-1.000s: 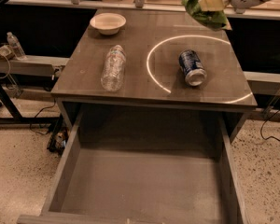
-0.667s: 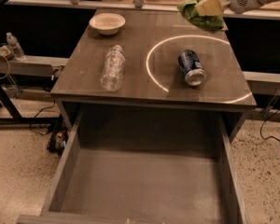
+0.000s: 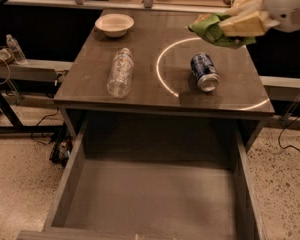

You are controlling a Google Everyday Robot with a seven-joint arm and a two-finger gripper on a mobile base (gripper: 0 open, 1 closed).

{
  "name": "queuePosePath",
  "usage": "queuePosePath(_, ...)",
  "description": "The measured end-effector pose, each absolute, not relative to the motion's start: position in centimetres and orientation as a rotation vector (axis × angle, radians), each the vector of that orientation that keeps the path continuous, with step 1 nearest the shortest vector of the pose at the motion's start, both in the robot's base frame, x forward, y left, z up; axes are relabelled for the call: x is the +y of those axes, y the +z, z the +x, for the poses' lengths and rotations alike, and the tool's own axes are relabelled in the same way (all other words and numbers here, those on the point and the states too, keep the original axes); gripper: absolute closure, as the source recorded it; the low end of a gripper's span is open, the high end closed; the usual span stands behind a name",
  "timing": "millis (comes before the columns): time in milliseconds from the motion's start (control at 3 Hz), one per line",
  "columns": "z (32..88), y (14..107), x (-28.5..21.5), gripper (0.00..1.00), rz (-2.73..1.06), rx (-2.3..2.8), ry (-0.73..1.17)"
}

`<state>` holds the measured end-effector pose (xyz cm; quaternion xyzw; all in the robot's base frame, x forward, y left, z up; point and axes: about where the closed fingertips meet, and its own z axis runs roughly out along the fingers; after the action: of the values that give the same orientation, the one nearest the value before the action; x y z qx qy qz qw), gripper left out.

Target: Place green rice chip bag into top drawer

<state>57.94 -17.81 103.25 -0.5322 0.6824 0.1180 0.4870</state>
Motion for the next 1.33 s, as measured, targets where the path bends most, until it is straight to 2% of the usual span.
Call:
queuePosePath(333, 52.7, 104.3, -19.7, 1.0, -1.397, 1.575, 0.297)
queuePosePath(1000, 51.6, 103.5, -19.0, 1.0, -1.446, 1.553, 0.354)
queuePosePath(1333, 49.2, 102.4, -17.6, 1.0, -1.554, 1.469, 0.429)
